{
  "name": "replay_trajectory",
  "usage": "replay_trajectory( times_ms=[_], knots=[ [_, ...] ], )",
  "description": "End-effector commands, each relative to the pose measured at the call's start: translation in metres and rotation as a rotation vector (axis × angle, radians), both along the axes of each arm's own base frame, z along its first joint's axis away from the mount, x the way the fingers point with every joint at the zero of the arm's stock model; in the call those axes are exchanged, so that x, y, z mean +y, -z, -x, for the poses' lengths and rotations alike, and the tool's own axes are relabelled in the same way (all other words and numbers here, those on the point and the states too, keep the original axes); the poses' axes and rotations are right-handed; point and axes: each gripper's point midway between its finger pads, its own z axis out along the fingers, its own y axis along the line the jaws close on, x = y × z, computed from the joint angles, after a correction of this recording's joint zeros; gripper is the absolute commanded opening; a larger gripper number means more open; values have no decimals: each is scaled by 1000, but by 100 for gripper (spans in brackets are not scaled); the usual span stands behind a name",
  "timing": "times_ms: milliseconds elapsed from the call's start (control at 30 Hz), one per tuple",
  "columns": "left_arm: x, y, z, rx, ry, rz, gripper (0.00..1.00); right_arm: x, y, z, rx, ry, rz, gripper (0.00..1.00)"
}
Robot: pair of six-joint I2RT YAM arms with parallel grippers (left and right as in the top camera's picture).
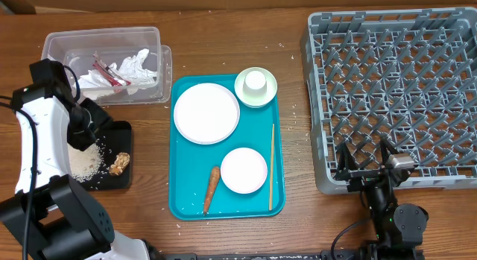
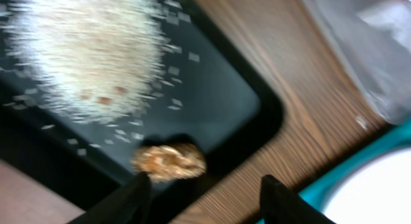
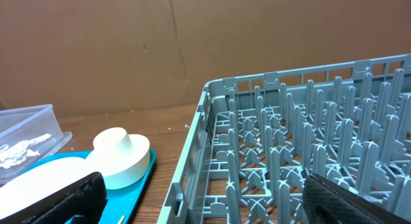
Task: Sort waste into correct bins and load items into the dishwasher
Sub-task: 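Carry the mushroom left and drop it onto the black tray, then reach the left gripper to the carrot on the teal tray and grasp it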
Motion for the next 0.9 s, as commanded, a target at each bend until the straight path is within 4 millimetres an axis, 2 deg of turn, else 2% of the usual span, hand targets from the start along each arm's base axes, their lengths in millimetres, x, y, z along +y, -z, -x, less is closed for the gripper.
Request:
replay_trajectory(
  times_ms=[0,100,233,367,500,667,867],
  knots=[
    [-30,-28,-21,-126,128,72,60,1,1,0,-5,-4,0,100],
    [-57,-43,-24,-158,260,45,61,1,1,0,-5,-3,0,100],
    [-112,-46,-14,-119,498,41,61,1,2,0,-5,-3,0,100],
    [-169,-33,12,-17,705,77,64,1,2,0,-5,-4,0,100],
    [-210,-10,41,71,838,98,65,1,2,0,-5,-4,0,100],
    [-235,23,76,165,915,112,64,1,2,0,-5,-4,0,100],
    [-252,45,104,222,1025,108,63,1,2,0,-5,-4,0,100]
  ],
)
